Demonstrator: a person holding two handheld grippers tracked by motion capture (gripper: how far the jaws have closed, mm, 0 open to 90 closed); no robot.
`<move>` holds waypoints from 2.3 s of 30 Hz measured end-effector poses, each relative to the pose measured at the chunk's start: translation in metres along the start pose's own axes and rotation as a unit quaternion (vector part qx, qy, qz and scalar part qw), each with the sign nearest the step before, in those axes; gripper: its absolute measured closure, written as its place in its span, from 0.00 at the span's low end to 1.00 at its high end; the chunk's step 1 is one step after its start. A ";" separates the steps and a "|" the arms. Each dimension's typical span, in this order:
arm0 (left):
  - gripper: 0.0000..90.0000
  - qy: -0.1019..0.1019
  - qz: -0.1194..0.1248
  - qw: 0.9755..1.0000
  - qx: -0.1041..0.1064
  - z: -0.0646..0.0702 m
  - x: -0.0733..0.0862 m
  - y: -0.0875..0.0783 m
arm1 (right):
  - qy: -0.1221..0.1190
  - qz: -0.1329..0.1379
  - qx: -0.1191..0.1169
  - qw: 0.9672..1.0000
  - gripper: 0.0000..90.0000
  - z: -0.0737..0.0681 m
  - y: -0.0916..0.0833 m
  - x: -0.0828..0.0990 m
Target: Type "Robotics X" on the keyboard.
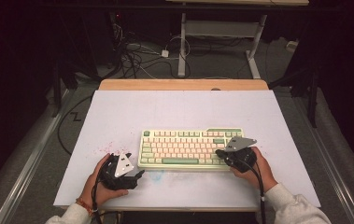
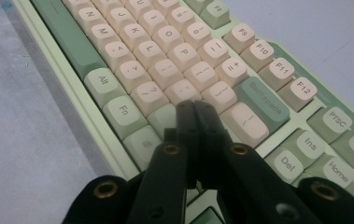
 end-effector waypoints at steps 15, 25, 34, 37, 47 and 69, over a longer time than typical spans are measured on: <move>0.95 -0.029 0.037 0.998 0.051 -0.002 -0.016 -0.021 | 0.012 0.002 0.003 1.000 1.00 0.000 0.000 0.007; 0.98 -0.020 0.031 0.998 0.044 -0.003 -0.031 -0.021 | 0.013 0.005 0.006 1.000 1.00 -0.001 0.000 0.008; 0.97 -0.018 0.016 0.998 0.065 -0.008 -0.054 -0.008 | 0.012 0.006 0.010 1.000 1.00 -0.001 0.000 0.008; 0.97 -0.012 0.013 0.998 0.065 -0.008 -0.061 -0.003 | 0.014 0.006 0.009 1.000 1.00 -0.001 0.000 0.008; 0.97 0.002 0.004 0.997 0.078 -0.006 -0.081 0.017 | 0.013 0.007 0.012 1.000 1.00 -0.002 -0.001 0.009; 0.97 0.020 -0.048 0.994 0.097 0.001 -0.085 0.051 | 0.009 0.009 0.014 1.000 1.00 -0.002 -0.001 0.009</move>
Point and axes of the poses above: each handheld gripper's, and its own axes: y roughly forward along the jaws, x roughly out of its underside, z roughly to its right, the point moved 4 cm from there along y, roughly forward along the jaws, and after that the axes turned 12 degrees about x, right-handed, at the moved point
